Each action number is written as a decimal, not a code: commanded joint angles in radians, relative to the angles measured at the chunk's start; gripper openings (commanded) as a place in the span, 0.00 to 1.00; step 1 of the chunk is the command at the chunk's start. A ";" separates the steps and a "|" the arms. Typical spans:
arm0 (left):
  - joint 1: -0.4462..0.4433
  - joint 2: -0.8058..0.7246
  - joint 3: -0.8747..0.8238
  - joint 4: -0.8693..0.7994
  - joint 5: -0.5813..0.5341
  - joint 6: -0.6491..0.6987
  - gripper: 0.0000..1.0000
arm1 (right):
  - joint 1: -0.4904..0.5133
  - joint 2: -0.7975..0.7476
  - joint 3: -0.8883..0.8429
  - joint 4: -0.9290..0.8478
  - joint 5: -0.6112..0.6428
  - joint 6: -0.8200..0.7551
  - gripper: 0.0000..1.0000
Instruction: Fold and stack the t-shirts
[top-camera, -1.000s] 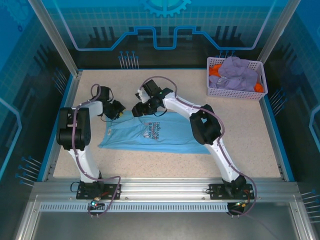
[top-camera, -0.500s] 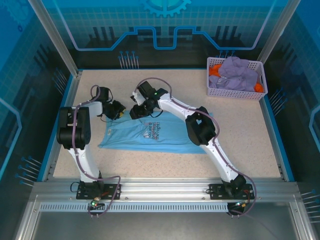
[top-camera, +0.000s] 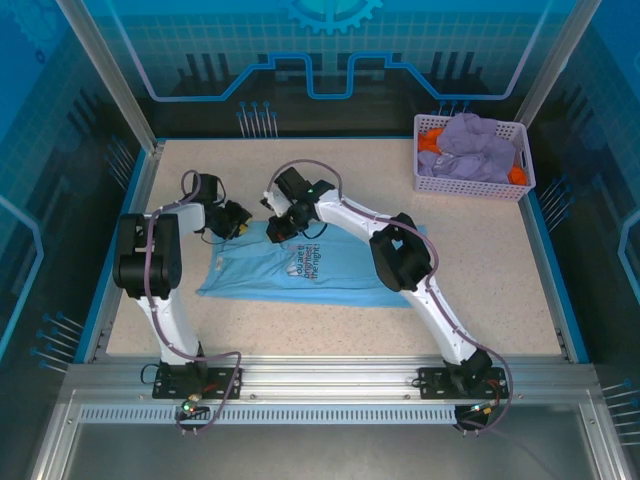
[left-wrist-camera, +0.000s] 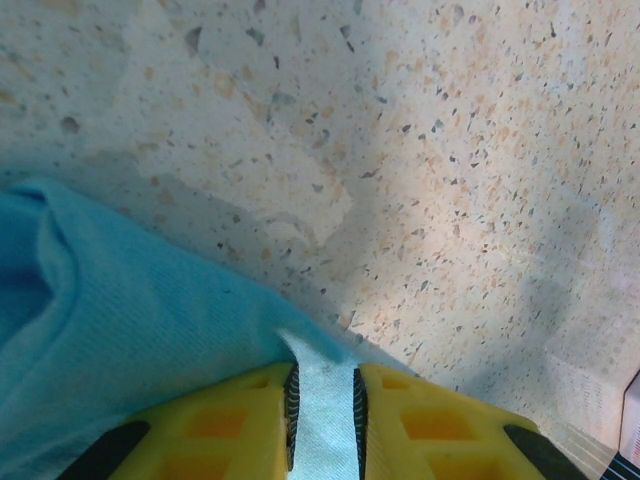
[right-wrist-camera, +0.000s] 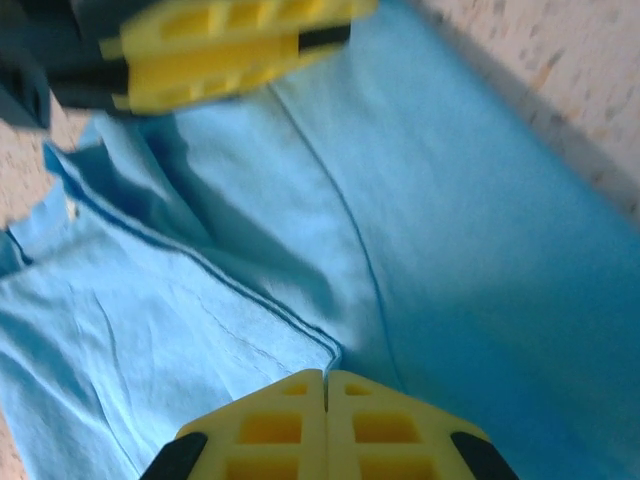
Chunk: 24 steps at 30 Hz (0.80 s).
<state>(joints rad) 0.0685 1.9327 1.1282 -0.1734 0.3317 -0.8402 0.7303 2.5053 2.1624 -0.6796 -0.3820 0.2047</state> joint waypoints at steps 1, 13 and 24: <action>0.002 0.017 -0.018 0.008 0.023 -0.020 0.25 | 0.033 -0.097 -0.079 0.021 -0.015 -0.125 0.01; 0.008 0.020 -0.024 0.006 0.021 -0.030 0.25 | 0.110 -0.243 -0.286 0.094 0.073 -0.305 0.07; 0.010 0.001 -0.034 0.021 0.021 -0.025 0.30 | 0.120 -0.321 -0.395 0.132 0.155 -0.309 0.41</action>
<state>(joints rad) 0.0704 1.9327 1.1187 -0.1535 0.3386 -0.8654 0.8608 2.2440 1.7901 -0.5690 -0.2417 -0.1059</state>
